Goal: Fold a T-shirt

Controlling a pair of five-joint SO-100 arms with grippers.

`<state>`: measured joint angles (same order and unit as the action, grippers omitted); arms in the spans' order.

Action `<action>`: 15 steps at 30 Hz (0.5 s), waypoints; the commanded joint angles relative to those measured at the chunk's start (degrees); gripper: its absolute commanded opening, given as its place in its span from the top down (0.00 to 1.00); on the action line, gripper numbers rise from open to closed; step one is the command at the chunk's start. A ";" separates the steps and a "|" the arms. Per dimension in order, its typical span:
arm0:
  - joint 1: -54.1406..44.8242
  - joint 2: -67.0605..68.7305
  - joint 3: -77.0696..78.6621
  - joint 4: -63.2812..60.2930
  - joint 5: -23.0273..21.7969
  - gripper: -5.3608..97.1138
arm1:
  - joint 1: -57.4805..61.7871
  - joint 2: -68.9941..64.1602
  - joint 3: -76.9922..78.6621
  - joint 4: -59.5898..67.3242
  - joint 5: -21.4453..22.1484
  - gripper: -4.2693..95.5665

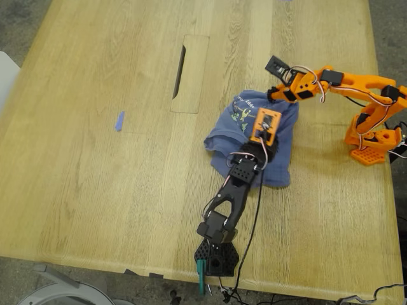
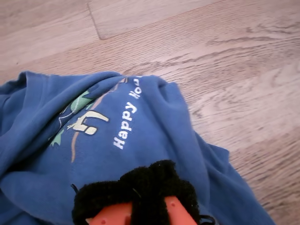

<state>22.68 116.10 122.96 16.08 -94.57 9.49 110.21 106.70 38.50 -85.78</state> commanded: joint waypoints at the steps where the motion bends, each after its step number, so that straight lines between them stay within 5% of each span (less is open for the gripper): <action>1: -4.13 -0.35 0.09 -6.94 -0.62 0.95 | -1.76 -2.29 -4.66 -2.37 -0.44 0.96; 7: -7.03 -9.23 0.35 -15.64 -1.49 0.95 | -4.75 -10.72 -8.96 -7.82 -0.53 0.96; 15: -7.03 -24.08 0.18 -23.47 -2.46 0.95 | -6.59 -9.58 5.54 -18.72 1.14 0.96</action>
<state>16.08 92.99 124.45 -3.96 -96.50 3.25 98.88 110.04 22.50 -85.17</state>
